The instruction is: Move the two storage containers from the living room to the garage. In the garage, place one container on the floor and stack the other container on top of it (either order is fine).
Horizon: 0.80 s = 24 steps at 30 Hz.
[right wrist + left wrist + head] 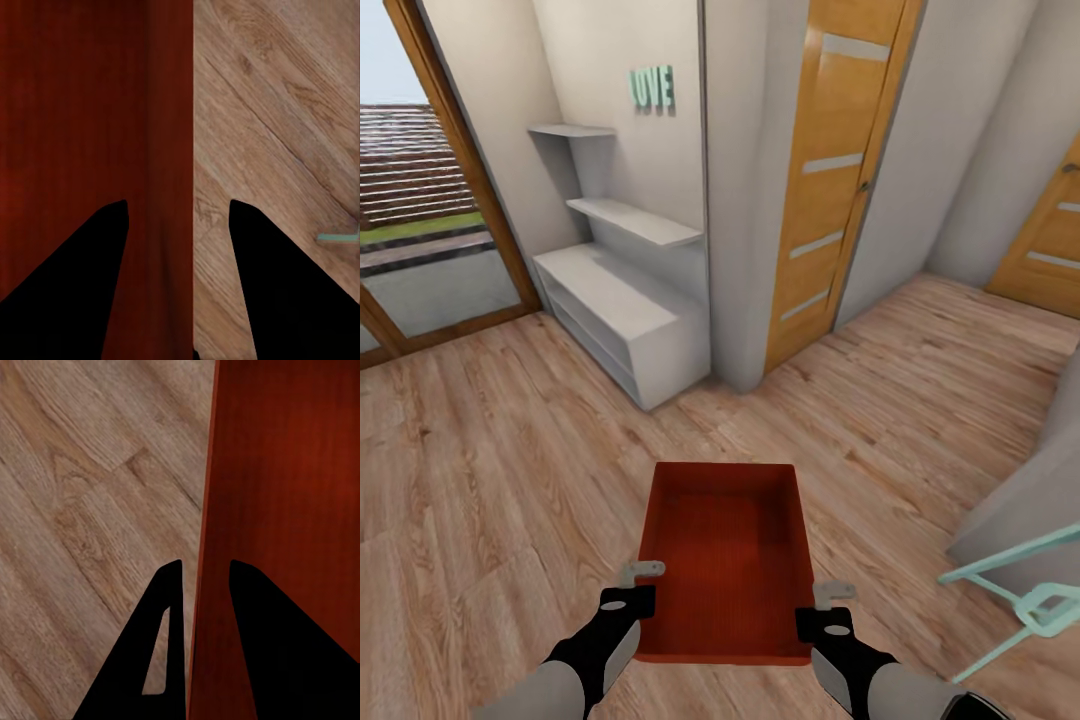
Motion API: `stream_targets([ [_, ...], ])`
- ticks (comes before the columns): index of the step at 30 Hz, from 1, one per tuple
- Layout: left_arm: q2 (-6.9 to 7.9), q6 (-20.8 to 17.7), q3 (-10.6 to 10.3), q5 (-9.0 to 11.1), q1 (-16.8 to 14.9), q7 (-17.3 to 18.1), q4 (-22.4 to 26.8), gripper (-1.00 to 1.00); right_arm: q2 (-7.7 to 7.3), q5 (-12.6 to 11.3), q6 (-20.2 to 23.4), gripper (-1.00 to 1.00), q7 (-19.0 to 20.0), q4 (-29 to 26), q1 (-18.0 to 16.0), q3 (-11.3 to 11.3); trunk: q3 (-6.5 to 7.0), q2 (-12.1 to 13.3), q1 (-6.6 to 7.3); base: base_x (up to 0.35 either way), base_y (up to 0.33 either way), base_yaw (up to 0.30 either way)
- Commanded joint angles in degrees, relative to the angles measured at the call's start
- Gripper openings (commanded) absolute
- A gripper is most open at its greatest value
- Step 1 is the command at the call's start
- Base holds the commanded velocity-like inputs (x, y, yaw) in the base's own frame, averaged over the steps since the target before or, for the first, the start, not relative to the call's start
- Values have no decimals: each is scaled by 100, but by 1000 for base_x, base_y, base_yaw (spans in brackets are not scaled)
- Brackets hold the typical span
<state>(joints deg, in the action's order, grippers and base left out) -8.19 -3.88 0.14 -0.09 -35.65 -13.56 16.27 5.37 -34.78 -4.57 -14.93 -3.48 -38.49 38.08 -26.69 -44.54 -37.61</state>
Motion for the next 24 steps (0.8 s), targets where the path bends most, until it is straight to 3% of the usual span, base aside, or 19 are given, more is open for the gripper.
stream_targets([
  [1,1,-42,118,-78,-4,-33,292,-100,-1,-106,-25,-100,-10,163,-1,7,-6,-4,-4,322,0,0],
  [24,1,-49,118,-72,-4,-33,287,-100,-5,-114,-27,-100,-10,167,-1,7,-6,-4,-4,322,0,0],
])
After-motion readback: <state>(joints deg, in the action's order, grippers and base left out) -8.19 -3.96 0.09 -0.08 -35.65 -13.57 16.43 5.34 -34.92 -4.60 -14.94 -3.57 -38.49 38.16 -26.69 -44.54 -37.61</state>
